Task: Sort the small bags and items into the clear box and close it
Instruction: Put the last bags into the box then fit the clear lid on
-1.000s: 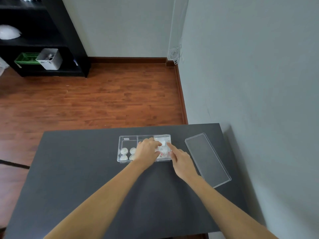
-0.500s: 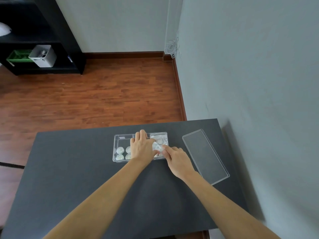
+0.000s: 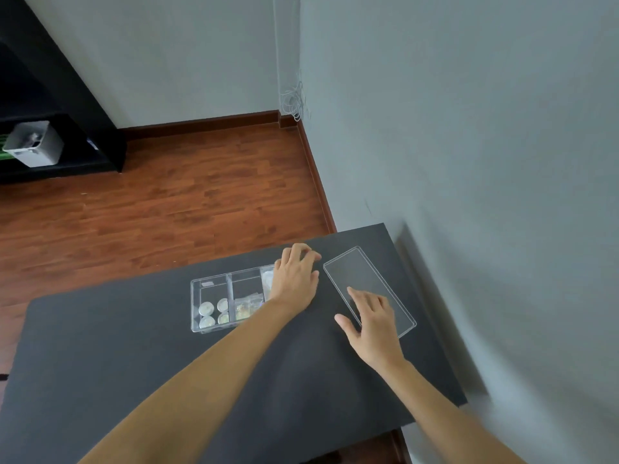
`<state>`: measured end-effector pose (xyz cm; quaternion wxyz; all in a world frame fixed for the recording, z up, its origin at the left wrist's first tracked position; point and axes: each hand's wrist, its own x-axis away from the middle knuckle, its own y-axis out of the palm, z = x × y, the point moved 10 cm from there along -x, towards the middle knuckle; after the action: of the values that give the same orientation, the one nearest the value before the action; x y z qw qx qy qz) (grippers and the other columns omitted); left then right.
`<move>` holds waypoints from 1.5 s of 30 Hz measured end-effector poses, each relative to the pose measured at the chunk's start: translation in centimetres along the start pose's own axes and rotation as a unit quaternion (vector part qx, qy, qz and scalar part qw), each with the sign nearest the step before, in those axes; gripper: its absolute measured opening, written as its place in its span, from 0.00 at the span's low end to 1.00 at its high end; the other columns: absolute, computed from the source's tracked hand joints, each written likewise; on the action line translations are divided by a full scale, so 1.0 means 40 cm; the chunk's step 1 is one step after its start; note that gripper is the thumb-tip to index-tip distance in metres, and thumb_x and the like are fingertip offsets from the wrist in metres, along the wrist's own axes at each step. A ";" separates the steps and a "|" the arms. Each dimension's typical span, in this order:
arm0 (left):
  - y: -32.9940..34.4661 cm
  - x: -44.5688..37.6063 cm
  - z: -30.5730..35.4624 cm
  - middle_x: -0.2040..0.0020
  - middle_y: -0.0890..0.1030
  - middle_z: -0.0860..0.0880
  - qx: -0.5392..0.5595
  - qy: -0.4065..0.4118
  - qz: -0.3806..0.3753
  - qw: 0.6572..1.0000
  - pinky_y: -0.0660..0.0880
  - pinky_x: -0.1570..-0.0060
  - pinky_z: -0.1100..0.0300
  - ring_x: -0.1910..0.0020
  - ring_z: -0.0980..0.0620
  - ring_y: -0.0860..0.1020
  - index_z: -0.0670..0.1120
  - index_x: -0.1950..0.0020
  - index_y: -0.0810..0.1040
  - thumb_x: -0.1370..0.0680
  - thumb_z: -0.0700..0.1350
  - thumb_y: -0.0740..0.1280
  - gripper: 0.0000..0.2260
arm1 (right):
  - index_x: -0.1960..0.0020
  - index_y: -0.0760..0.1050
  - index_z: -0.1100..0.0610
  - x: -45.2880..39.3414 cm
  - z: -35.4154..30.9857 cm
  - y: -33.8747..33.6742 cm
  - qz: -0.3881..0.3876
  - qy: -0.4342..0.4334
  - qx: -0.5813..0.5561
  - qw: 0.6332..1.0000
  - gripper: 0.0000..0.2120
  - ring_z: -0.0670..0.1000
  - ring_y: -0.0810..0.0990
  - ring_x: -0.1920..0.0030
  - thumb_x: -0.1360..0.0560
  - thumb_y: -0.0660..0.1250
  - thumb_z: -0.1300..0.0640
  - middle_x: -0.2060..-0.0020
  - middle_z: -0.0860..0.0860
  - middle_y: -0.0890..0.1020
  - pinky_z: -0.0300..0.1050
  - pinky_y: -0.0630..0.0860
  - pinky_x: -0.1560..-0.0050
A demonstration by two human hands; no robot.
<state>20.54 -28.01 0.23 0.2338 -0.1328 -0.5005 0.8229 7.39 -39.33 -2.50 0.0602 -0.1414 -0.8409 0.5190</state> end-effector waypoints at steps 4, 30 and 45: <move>0.127 -0.022 0.049 0.25 0.60 0.45 0.012 -0.019 -0.140 0.990 0.64 0.31 0.45 0.27 0.43 0.59 0.47 0.27 0.63 0.21 0.42 0.60 0.22 | 0.30 0.68 0.51 0.055 0.117 -0.009 -0.021 0.089 0.084 0.992 0.36 0.64 0.66 0.30 0.32 0.69 0.35 0.30 0.60 0.70 0.65 0.69 0.36; -0.031 -0.114 0.033 0.40 0.77 0.40 0.133 -0.038 -0.047 0.989 0.70 0.39 0.57 0.40 0.43 0.75 0.41 0.36 0.77 0.28 0.27 0.59 0.23 | 0.38 0.77 0.45 0.027 0.197 -0.087 -0.123 0.187 -0.237 0.945 0.28 0.44 0.76 0.44 0.38 0.75 0.44 0.41 0.43 0.77 0.35 0.71 0.45; -0.334 0.013 -0.280 0.57 0.82 0.50 0.259 -0.184 0.043 0.947 0.74 0.63 0.62 0.60 0.51 0.79 0.53 0.45 0.78 0.21 0.43 0.64 0.08 | 0.54 0.79 0.57 -0.160 -0.109 -0.124 -0.132 0.176 -0.389 0.895 0.30 0.54 0.84 0.66 0.23 0.50 0.34 0.58 0.52 0.87 0.41 0.75 0.69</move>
<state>28.52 -14.02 6.89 0.1288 0.0644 -0.2978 0.9437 13.69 -39.61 4.19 0.2154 -0.1302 -0.9622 0.1045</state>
